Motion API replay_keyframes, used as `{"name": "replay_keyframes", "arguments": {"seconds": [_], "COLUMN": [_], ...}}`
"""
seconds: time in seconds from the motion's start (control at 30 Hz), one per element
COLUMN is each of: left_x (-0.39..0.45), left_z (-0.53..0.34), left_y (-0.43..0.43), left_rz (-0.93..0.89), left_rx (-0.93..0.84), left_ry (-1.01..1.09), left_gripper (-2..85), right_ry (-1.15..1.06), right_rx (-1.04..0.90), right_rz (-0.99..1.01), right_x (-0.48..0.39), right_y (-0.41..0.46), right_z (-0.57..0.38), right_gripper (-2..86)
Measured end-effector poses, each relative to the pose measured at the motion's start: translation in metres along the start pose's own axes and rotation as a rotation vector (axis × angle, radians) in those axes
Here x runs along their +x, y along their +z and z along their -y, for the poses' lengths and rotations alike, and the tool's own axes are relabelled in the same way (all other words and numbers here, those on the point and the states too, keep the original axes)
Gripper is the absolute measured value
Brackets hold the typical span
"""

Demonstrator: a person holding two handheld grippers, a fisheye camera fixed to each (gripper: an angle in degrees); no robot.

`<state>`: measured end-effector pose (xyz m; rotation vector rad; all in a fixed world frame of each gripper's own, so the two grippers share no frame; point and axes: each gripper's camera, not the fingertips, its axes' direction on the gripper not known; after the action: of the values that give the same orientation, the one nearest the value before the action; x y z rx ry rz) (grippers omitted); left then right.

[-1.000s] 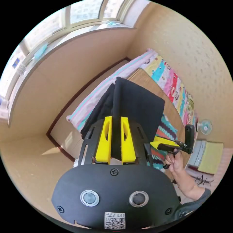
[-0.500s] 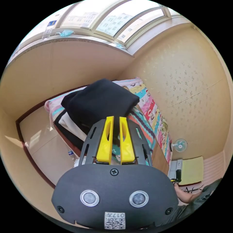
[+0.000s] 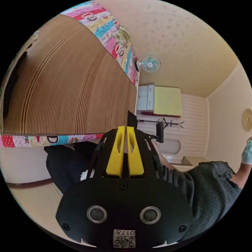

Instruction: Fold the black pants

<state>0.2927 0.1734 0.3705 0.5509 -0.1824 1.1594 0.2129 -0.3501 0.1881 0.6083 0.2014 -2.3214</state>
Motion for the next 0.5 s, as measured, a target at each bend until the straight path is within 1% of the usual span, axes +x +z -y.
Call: {"name": "replay_keyframes", "arguments": {"seconds": [0.07, 0.13, 0.2, 0.27, 0.3, 0.37, 0.4, 0.47, 0.5], "left_x": [0.017, 0.017, 0.002, -0.008, -0.012, -0.012, -0.008, -0.001, 0.002], "left_z": [0.008, 0.014, 0.014, 0.012, 0.011, 0.011, 0.012, 0.014, 0.015], "left_y": [0.036, 0.064, 0.084, 0.097, 0.108, 0.127, 0.140, 0.162, 0.177], "left_rz": [0.060, 0.116, 0.152, 0.119, 0.106, 0.130, 0.160, 0.200, 0.219], "left_rx": [-0.083, -0.123, -0.058, 0.015, 0.050, 0.079, 0.087, 0.083, 0.063], "left_ry": [0.081, 0.068, -0.045, -0.110, -0.138, -0.164, -0.164, -0.142, -0.127], "left_gripper": [-1.0, -1.0, -1.0, -1.0, -1.0, -1.0, -1.0, -1.0, -1.0], "right_ry": [0.038, 0.066, 0.122, 0.229, 0.255, 0.356, 0.378, 0.500, 0.528], "right_rx": [-0.015, -0.005, 0.014, 0.054, 0.070, 0.174, 0.197, 0.269, 0.285], "right_rz": [-0.029, -0.035, -0.075, -0.142, -0.152, -0.156, -0.159, -0.238, -0.261], "right_x": [0.045, 0.083, 0.126, 0.187, 0.202, 0.264, 0.279, 0.337, 0.351], "right_y": [-0.032, -0.058, -0.088, -0.134, -0.147, -0.203, -0.217, -0.270, -0.283], "right_z": [-0.016, -0.027, -0.037, -0.048, -0.050, -0.061, -0.063, -0.069, -0.070], "right_gripper": [0.7, 0.9, 1.2, 2.2, 2.5, 4.0, 4.6, 6.7, 7.2]}}
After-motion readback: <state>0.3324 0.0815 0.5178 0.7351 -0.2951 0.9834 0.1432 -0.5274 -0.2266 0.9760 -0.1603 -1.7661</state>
